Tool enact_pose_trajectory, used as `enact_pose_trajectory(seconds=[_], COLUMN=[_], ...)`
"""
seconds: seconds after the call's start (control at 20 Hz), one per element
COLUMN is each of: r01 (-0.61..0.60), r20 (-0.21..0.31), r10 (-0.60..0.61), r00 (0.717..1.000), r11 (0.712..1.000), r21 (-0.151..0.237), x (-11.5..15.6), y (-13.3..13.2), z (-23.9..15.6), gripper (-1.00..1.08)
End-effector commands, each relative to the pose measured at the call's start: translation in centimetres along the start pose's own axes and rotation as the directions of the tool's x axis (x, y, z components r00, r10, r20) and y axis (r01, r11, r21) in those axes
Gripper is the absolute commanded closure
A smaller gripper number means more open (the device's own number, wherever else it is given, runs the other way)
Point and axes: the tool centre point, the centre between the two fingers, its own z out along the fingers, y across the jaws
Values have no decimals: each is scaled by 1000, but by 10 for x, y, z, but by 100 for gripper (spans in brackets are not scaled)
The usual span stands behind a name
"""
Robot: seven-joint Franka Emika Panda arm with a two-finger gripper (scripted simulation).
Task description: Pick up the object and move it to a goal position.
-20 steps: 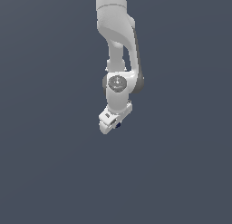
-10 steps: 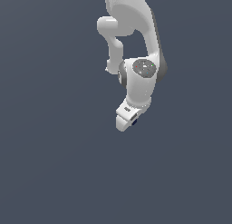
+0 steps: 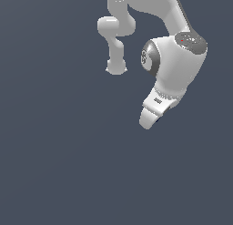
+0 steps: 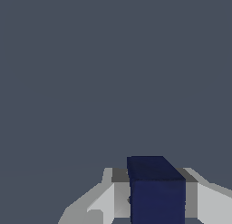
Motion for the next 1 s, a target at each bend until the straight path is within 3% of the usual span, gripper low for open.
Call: enact_pose_trajectory(seconds=[0.0, 0.45, 0.95], r01=[-1, -2, -1], r20=[1, 1, 1], r10=[1, 2, 1], r00=[1000, 1000, 1000], r11=[1000, 1000, 1000], r21=[1, 1, 0], x=[16, 57, 74], y=[-6, -20, -25], z=[-17, -58, -73], gripper=[108, 108, 108])
